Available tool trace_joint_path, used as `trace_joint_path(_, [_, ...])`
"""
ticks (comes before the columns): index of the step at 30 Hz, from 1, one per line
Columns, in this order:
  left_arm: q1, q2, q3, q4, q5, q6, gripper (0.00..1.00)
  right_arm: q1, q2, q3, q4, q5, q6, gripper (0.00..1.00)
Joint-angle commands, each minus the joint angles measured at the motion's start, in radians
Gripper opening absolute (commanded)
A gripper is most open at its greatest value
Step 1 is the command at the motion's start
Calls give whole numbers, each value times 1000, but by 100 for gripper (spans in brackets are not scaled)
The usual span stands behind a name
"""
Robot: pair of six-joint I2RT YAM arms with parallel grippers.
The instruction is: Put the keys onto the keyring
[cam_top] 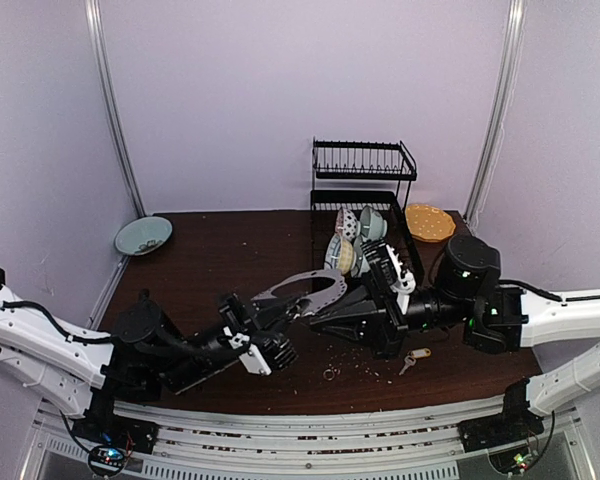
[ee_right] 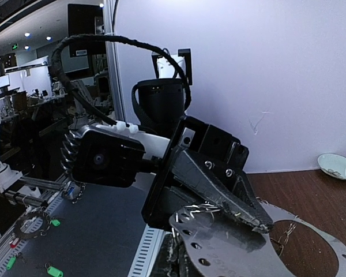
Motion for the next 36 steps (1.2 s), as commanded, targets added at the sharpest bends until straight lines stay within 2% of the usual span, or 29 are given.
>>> trace_joint_path(1, [-23,-75,-90,125,129,245,0,-28,-58,-2,0,13,-115,0])
trace_joint_path(5, [-43,-7,-64,130,30,529,0,-21,-71,37,-115,13,-218,0])
trace_joint_path(9, [-47,57,-66,351,-60,836,0,-21,-91,54,-171,62,-276,0])
trace_joint_path(12, [-48,105,-77,547,-93,1034,0,-20,-116,40,-162,96,-286,6])
trace_joint_path(16, [-48,200,-65,745,-105,1224,0,-21,-145,34,-164,113,-285,11])
trace_joint_path(20, [-48,258,-42,835,-111,1287,0,-20,-157,33,-169,117,-277,14])
trace_joint_path(23, [-50,268,-36,850,-112,1294,0,-21,-159,35,-195,116,-280,17])
trace_joint_path(36, [-57,288,-23,873,-141,1290,0,-21,-211,16,-253,130,-287,22])
